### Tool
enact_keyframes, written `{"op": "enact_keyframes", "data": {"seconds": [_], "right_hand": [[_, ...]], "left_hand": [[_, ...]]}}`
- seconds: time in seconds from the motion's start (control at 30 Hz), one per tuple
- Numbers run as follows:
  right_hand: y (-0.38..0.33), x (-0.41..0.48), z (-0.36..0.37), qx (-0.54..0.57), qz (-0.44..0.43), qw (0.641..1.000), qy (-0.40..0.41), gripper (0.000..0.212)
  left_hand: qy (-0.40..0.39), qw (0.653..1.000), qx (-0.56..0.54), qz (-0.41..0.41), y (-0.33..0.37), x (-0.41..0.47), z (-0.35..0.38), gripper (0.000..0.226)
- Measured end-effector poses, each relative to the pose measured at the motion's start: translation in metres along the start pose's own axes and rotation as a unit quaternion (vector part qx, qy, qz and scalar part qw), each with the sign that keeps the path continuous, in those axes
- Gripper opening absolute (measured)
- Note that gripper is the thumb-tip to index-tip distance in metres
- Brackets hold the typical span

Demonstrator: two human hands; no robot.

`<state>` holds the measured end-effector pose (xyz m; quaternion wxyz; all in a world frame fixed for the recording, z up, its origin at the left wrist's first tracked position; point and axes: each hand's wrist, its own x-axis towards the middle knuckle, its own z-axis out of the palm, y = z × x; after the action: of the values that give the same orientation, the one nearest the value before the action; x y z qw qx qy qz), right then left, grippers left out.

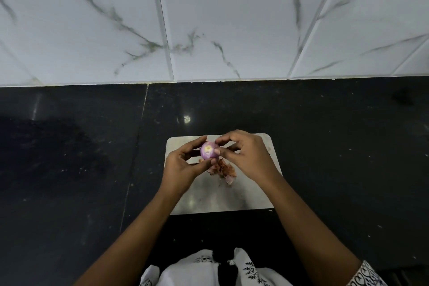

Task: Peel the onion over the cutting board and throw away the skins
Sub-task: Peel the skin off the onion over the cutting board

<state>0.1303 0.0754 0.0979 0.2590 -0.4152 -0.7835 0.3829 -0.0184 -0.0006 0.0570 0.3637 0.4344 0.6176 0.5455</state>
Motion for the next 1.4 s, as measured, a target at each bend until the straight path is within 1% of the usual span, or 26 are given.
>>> {"op": "enact_keyframes", "data": {"seconds": [0.1, 0.23, 0.27, 0.37, 0.4, 0.5, 0.53, 0.6, 0.63, 0.67, 0.7, 0.73, 0.83, 0.87, 0.9, 1.0, 1.1, 1.2, 1.4], "right_hand": [[-0.004, 0.004, -0.002, -0.031, -0.022, 0.999, 0.012, 0.008], [-0.002, 0.01, -0.004, -0.04, 0.003, 0.999, 0.026, 0.003], [0.001, 0.012, -0.004, -0.058, 0.007, 0.998, 0.036, 0.002], [0.011, 0.015, -0.004, -0.156, 0.015, 0.987, 0.041, 0.005], [0.014, 0.015, -0.005, -0.167, 0.022, 0.985, 0.042, 0.008], [0.016, 0.008, -0.004, -0.11, 0.047, 0.992, 0.04, 0.017], [0.015, 0.005, -0.003, -0.095, 0.049, 0.994, 0.024, 0.018], [0.017, 0.001, -0.001, -0.119, 0.05, 0.99, -0.057, 0.01], [0.018, 0.0, 0.0, -0.144, 0.05, 0.982, -0.107, 0.014], [0.019, -0.002, 0.0, -0.156, 0.051, 0.977, -0.138, 0.023], [0.02, -0.003, 0.0, -0.15, 0.051, 0.977, -0.143, 0.027], [0.02, -0.004, -0.001, -0.128, 0.047, 0.983, -0.125, 0.027], [0.017, -0.005, -0.003, -0.046, 0.018, 0.999, -0.019, 0.01], [0.017, -0.005, -0.003, -0.037, 0.006, 0.999, -0.003, 0.008], [0.016, -0.005, -0.004, -0.042, -0.009, 0.999, -0.001, 0.01], [0.012, -0.004, -0.007, -0.051, -0.071, 0.995, -0.038, 0.027], [0.005, -0.002, -0.011, -0.067, -0.123, 0.986, -0.093, 0.033], [-0.001, 0.002, -0.013, -0.114, -0.157, 0.975, -0.107, 0.031], [-0.007, 0.006, -0.018, -0.08, -0.194, 0.971, -0.11, 0.017]], "left_hand": [[0.01, 1.0, 0.003, 0.014, 0.002, -0.002, 0.002, 0.053], [-0.007, 0.999, -0.039, 0.015, 0.006, -0.004, -0.003, 0.049], [-0.011, 0.998, -0.056, 0.01, 0.007, -0.004, -0.003, 0.049], [-0.006, 0.995, -0.104, -0.007, 0.007, -0.006, -0.001, 0.047], [-0.005, 0.993, -0.119, -0.015, 0.008, -0.006, -0.001, 0.047], [-0.007, 0.987, -0.156, -0.041, 0.004, -0.007, -0.001, 0.047], [-0.007, 0.984, -0.171, -0.05, 0.003, -0.006, -0.002, 0.046], [-0.005, 0.976, -0.204, -0.075, 0.0, -0.006, -0.001, 0.042], [-0.006, 0.972, -0.219, -0.09, -0.001, -0.005, 0.0, 0.04], [-0.007, 0.968, -0.23, -0.105, -0.001, -0.005, 0.0, 0.039], [-0.009, 0.964, -0.237, -0.116, 0.0, -0.005, 0.001, 0.04], [-0.011, 0.962, -0.241, -0.125, 0.0, -0.005, 0.001, 0.041], [-0.015, 0.959, -0.244, -0.147, 0.001, -0.004, 0.001, 0.042], [-0.015, 0.958, -0.244, -0.151, 0.001, -0.004, 0.0, 0.041], [-0.014, 0.958, -0.243, -0.154, 0.002, -0.004, 0.0, 0.039], [-0.019, 0.96, -0.229, -0.159, 0.006, -0.003, 0.0, 0.03], [-0.037, 0.958, -0.226, -0.17, 0.012, -0.003, -0.001, 0.023], [-0.059, 0.953, -0.238, -0.177, 0.017, -0.003, -0.002, 0.023], [-0.088, 0.939, -0.267, -0.198, 0.022, -0.001, -0.005, 0.028]]}}
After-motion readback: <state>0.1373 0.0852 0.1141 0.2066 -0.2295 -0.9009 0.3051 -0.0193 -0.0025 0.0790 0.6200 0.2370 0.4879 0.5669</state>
